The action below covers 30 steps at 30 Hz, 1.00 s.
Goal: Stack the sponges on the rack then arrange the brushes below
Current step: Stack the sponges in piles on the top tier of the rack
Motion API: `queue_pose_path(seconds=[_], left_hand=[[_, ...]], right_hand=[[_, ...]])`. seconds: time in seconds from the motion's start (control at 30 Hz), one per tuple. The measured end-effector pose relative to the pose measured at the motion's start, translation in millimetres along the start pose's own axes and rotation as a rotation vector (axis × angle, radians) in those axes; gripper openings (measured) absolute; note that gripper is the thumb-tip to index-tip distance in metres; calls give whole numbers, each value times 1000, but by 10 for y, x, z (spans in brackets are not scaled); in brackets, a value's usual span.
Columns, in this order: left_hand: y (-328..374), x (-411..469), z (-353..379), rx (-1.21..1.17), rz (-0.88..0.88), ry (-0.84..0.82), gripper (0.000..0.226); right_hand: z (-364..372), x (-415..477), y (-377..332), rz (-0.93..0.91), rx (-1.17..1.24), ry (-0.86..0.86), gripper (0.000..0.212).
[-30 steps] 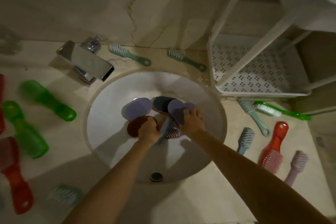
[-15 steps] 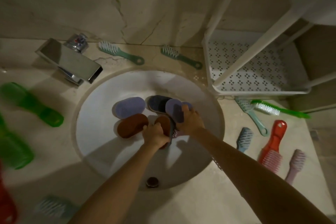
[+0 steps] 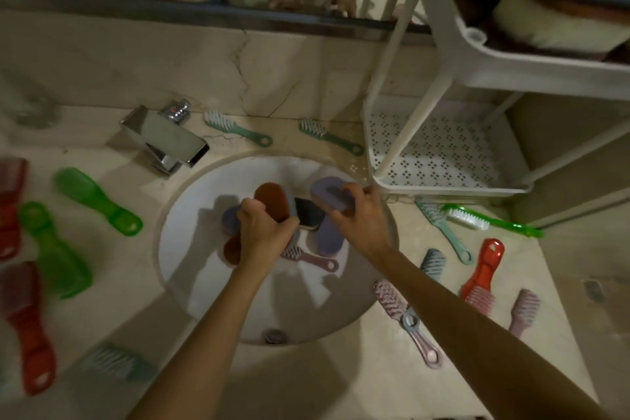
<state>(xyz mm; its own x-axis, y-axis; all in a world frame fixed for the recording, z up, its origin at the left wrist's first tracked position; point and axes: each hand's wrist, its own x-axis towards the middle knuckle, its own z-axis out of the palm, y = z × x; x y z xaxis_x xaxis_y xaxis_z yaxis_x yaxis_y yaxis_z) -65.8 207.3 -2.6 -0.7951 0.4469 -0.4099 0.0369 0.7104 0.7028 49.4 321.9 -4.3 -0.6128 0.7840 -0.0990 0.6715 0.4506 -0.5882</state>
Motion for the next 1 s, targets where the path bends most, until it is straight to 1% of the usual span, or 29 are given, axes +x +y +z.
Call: queue_pose_path(seconds=[0.17,0.3,0.4,0.5,0.57,0.67,0.8,0.9,1.0], left_hand=[[453,-310,-347,-69,91,107,59],[871,-648,-631,-102,256,248,57],[1205,-836,-835,-144,367,308,60],[1547,-961,-1019,-222,472,332,63],[1766,-1005,-1118,-267,543,330,59],[2098,-1034,-1249,-300,628,302,57],[2563,-1023,-1345,-331,727,255,63],[2897,-1007,-1339,-331,753,188,66],[3200,-958,-1291,-302,781,92,67]], right_hand=[[-328,-137,-242,-69,136,96,53],[-726,-289,-524,-193,237,240,60],[-1082,-353,-772,-284,241,372,69],[-1433,-365,-1004,-382,258,478,64],[-1642,-333,-1149,-421,285,543,61],[-1942,-240,-1322,-403,344,636,61],[-2383,-114,-1493,-371,407,749,52],[-2745,-30,-1585,-361,447,774,40],[-3127,116,-1618,-309,486,763,35]])
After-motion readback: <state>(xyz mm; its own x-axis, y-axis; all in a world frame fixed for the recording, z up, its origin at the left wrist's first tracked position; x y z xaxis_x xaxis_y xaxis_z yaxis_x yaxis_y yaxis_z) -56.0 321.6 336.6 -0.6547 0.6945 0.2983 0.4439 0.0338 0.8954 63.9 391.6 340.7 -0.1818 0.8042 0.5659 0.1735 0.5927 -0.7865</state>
